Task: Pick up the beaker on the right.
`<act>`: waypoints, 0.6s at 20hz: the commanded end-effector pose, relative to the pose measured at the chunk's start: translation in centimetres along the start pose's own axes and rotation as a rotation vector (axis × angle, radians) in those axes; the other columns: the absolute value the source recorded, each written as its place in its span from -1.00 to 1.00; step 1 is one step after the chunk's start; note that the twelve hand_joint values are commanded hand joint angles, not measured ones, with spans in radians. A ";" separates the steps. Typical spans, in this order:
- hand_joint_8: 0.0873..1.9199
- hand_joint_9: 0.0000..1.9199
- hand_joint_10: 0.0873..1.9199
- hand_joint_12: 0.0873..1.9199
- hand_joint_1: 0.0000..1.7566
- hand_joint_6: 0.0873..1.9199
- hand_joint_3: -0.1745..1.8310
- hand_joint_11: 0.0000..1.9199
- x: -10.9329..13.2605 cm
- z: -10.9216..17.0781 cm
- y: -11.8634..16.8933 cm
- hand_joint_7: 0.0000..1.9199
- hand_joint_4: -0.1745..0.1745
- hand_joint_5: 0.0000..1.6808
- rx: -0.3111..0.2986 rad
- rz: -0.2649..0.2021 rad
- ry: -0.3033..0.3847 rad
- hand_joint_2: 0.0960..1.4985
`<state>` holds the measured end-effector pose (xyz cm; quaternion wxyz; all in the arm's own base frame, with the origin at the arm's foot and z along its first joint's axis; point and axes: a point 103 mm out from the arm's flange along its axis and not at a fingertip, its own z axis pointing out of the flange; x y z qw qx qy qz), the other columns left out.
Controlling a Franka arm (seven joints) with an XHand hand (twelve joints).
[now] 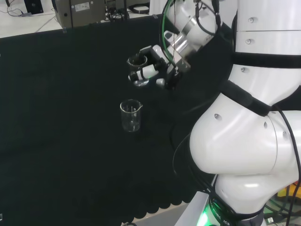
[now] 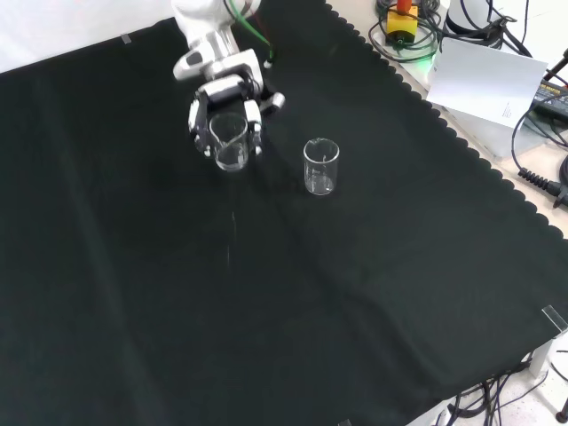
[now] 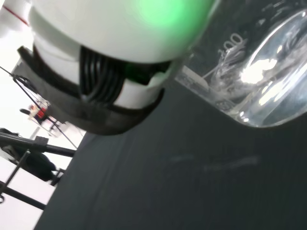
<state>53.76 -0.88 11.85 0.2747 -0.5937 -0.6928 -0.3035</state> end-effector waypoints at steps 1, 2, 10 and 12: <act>-0.19 0.65 -0.71 -0.30 0.65 -0.25 0.14 0.27 0.4 -5.3 -2.3 0.33 -1.00 0.51 0.075 -0.011 -0.211 -0.51; -0.19 0.64 -0.69 -0.30 0.65 -0.25 0.15 0.27 0.3 -5.5 -2.6 0.33 -1.00 0.50 0.096 -0.004 -0.206 -0.52; -0.19 0.62 -0.58 -0.28 0.65 -0.26 0.19 0.28 1.8 -6.0 -6.3 0.34 -1.00 0.51 0.183 0.009 -0.266 -0.55; -0.19 0.62 -0.57 -0.28 0.65 -0.26 0.19 0.28 2.4 -6.1 -7.2 0.34 -1.00 0.51 0.211 0.006 -0.285 -0.56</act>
